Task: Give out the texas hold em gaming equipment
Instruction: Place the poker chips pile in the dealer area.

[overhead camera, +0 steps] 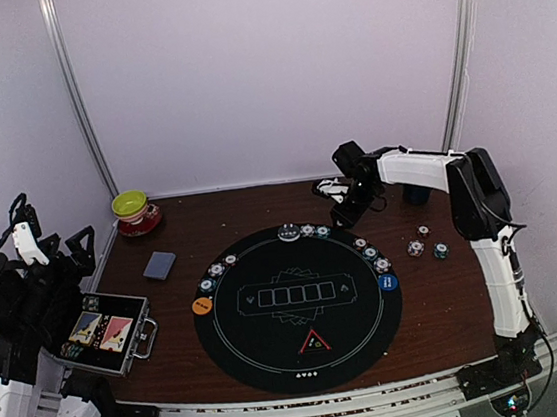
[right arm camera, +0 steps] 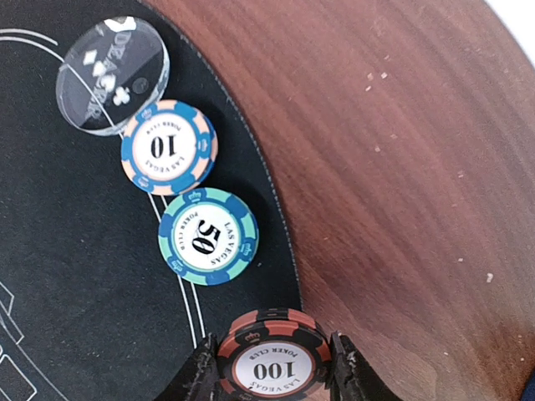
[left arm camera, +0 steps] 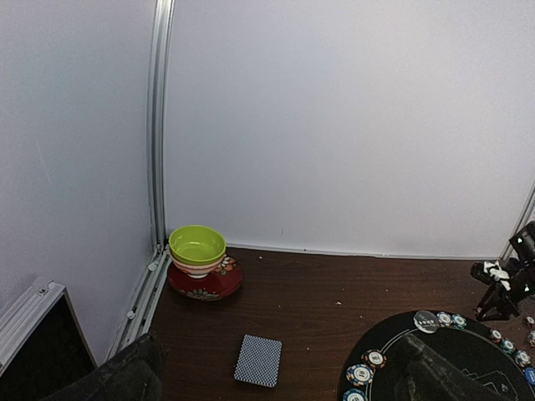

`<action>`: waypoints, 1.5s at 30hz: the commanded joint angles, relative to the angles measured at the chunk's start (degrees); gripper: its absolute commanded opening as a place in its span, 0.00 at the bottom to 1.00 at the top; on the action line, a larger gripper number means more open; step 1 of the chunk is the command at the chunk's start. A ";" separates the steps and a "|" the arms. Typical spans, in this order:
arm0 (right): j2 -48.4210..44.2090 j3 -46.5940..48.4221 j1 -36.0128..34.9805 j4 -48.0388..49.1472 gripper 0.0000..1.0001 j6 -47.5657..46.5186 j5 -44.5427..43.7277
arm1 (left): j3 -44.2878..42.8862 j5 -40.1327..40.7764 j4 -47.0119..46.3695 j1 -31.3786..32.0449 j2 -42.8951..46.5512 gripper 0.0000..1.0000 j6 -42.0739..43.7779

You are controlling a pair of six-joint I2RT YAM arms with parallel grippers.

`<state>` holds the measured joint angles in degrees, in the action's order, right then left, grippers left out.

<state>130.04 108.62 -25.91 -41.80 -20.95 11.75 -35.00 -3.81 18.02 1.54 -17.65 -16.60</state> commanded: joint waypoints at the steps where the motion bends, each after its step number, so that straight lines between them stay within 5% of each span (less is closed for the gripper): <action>1: 1.71 1.25 -0.08 0.40 0.34 -0.63 -0.21 | 0.06 -0.14 -2.29 -0.45 0.33 0.98 0.25; 40: 5.99 1.55 -2.56 1.33 0.40 -1.29 -1.74 | 0.11 -0.10 -2.32 -0.53 0.42 0.98 0.25; 45: 6.14 1.68 -2.57 0.93 0.46 -1.42 -2.49 | 0.11 -0.14 -2.29 -0.49 0.47 0.98 0.25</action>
<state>134.39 109.36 -27.59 -39.27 -21.71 10.02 -35.00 -3.81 18.02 1.54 -17.65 -16.60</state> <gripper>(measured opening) 0.430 0.979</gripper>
